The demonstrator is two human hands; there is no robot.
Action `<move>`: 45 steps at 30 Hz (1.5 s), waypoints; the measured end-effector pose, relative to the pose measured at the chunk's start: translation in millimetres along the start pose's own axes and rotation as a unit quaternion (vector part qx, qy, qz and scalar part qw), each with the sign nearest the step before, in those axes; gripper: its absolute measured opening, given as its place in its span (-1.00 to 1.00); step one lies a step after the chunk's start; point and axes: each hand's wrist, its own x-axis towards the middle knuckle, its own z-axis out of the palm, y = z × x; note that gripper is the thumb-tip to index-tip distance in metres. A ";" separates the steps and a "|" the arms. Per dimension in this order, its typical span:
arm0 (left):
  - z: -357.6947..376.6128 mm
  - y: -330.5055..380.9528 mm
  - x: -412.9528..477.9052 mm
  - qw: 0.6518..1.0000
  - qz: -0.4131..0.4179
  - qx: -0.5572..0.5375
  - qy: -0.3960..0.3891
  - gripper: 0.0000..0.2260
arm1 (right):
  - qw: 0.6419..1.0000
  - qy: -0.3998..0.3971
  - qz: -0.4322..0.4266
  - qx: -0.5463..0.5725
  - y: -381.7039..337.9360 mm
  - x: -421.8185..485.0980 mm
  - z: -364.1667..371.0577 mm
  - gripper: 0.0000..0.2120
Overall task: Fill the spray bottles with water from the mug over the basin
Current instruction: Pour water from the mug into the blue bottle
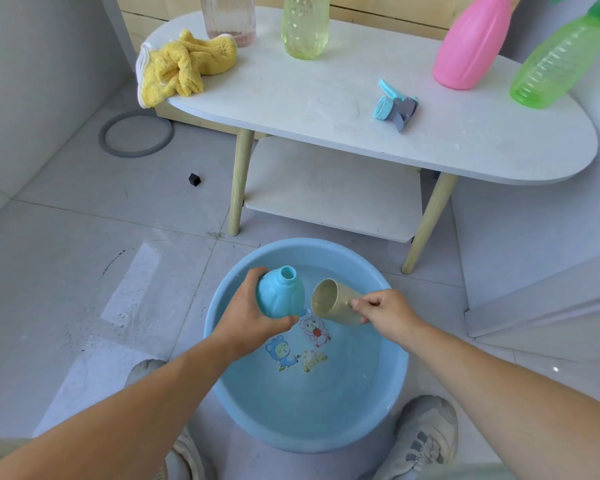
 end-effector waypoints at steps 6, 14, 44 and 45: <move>-1.7 0.1 -0.8 1.000 0.003 -0.003 0.008 -0.34 | 0.994 -0.015 -0.047 0.101 -24.8 -13.7 -38.6 -0.78; 0.2 5.1 -1.6 1.000 0.007 -0.013 -0.001 -0.33 | 0.986 -0.012 -0.143 0.087 -75.8 -53.7 -86.7 -0.72; 4.8 6.7 3.3 1.000 0.021 0.000 -0.012 -0.29 | 0.960 0.035 -0.277 -0.036 -120.8 -88.3 -82.2 -0.90; 4.9 6.5 3.3 1.000 0.021 0.000 -0.013 -0.29 | 0.959 0.036 -0.279 -0.041 -121.1 -88.7 -82.5 -0.90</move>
